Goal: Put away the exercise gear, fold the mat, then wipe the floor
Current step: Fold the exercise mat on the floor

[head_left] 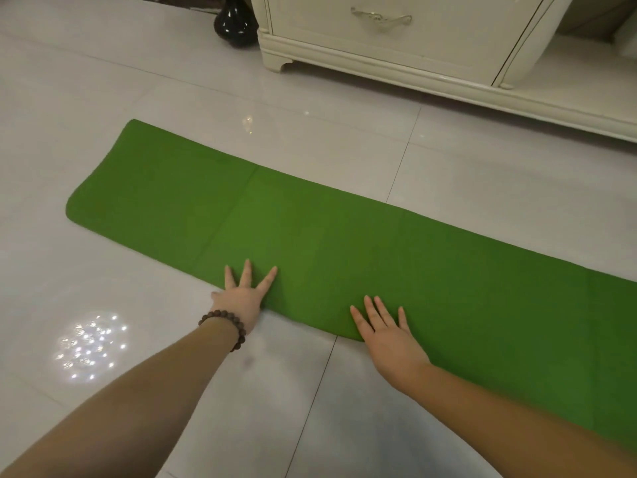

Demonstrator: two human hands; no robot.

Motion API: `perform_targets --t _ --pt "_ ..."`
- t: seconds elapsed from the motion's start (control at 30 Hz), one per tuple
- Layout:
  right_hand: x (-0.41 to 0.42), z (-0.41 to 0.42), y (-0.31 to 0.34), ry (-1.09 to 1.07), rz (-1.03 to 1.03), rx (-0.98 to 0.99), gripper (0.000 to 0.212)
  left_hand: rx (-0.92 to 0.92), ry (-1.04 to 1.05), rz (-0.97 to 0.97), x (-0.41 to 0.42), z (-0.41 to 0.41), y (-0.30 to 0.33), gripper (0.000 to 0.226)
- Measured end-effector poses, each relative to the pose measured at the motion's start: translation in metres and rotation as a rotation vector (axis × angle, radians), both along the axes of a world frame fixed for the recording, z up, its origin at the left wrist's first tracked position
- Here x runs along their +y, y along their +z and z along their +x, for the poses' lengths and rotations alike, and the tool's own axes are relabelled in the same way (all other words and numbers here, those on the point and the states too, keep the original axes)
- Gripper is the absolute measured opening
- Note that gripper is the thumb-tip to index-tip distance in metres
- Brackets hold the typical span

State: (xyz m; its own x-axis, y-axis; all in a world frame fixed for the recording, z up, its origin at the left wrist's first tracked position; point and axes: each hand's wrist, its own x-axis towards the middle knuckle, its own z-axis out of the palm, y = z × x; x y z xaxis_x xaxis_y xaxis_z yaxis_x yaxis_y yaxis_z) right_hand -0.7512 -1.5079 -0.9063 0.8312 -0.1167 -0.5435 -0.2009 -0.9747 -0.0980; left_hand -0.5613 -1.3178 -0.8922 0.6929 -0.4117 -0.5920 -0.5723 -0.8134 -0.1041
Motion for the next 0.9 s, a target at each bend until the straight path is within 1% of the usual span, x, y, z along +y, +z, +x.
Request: perform_targets --t 0.03,0.1,0.17,0.27,0.3,0.37,0.4,0.47,0.53,0.67,0.73,0.8,0.9 --pt "-0.002 0.0 0.001 -0.02 0.016 -0.017 0.093 0.044 0.0 -0.04 -0.003 -0.005 -0.002 0.098" --pt "-0.005 -0.003 0.003 -0.034 0.028 -0.073 0.092 0.103 -0.069 -0.101 -0.01 -0.018 -0.007 0.085" --pt "-0.005 -0.01 -0.002 0.005 0.009 -0.085 0.088 0.099 -0.106 -0.135 -0.014 -0.027 -0.011 0.078" --pt "-0.007 -0.02 -0.014 0.104 -0.025 -0.032 0.056 0.098 -0.121 -0.003 -0.022 -0.032 -0.009 0.082" --pt "-0.009 -0.02 -0.014 0.103 -0.007 -0.01 0.059 0.098 -0.133 0.041 -0.026 -0.032 -0.005 0.082" --pt "-0.013 -0.02 -0.008 0.075 0.071 -0.016 0.079 0.09 -0.171 0.095 -0.037 -0.033 0.008 0.082" --pt "-0.017 -0.022 0.0 0.047 0.106 -0.035 0.082 0.076 -0.214 0.096 -0.044 -0.035 0.015 0.081" --pt "-0.029 -0.035 0.017 -0.053 0.137 -0.089 0.082 0.036 -0.349 0.056 -0.063 -0.042 0.024 0.08" --pt "-0.051 -0.062 0.036 -0.178 0.122 -0.116 0.081 -0.003 -0.49 -0.003 -0.088 -0.053 0.032 0.079" --pt "-0.107 -0.153 0.067 -0.437 0.009 -0.121 0.063 -0.021 -0.733 -0.138 -0.158 -0.099 0.046 0.077" --pt "-0.132 -0.211 0.079 -0.598 -0.056 -0.118 0.058 0.015 -0.807 -0.196 -0.192 -0.135 0.05 0.077" --pt "-0.148 -0.27 0.088 -0.74 -0.115 -0.089 0.059 0.06 -0.864 -0.222 -0.22 -0.176 0.053 0.078" --pt "-0.161 -0.345 0.093 -0.876 -0.169 -0.045 0.057 0.129 -0.872 -0.263 -0.248 -0.238 0.057 0.079"
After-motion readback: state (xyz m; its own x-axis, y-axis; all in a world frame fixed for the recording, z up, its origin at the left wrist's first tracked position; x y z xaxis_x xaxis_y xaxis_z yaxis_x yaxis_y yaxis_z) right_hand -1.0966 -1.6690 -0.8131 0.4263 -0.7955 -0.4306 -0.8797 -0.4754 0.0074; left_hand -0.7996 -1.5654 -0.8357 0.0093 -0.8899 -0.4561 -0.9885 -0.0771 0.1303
